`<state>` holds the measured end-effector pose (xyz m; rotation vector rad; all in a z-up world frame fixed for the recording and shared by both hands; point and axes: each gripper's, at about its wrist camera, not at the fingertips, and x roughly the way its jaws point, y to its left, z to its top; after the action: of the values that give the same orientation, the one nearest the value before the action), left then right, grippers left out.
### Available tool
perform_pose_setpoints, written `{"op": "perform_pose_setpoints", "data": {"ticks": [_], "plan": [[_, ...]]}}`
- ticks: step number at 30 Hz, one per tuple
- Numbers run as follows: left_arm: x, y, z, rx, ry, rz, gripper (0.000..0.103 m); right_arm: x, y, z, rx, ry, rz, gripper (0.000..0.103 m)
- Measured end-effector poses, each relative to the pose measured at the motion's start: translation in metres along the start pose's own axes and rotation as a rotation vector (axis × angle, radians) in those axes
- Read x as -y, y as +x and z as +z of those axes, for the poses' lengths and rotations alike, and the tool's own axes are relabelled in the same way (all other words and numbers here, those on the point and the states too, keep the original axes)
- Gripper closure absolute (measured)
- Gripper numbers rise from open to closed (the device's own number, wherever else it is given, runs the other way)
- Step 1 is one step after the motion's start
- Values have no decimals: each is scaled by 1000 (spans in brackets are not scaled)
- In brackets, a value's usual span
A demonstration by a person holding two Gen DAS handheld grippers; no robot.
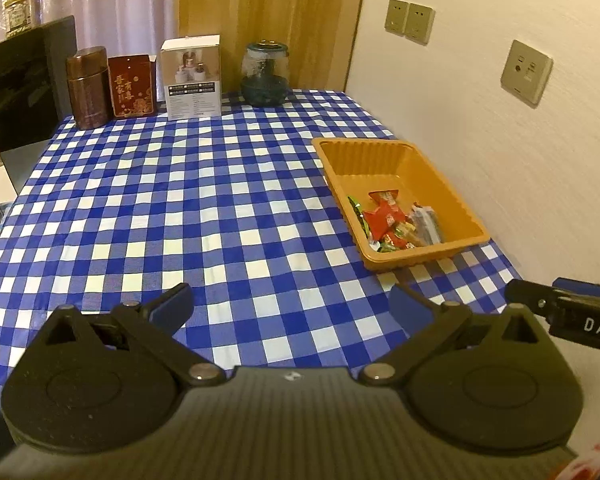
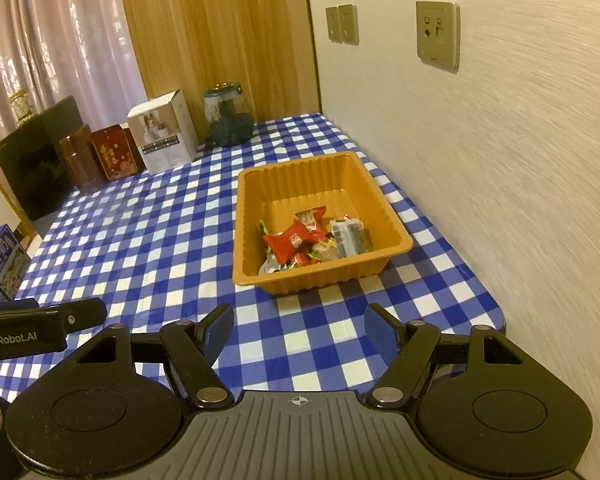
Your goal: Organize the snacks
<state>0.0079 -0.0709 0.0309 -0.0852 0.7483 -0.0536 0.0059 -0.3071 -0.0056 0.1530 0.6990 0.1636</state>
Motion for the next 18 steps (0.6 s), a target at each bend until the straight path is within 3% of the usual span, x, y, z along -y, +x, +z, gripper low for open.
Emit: {"op": "perform_pose_setpoints", "data": {"ticks": [18], "plan": [[1,4,-4,-13,18,-2,0,-5,5,-1,-19,-8,22,31]]}}
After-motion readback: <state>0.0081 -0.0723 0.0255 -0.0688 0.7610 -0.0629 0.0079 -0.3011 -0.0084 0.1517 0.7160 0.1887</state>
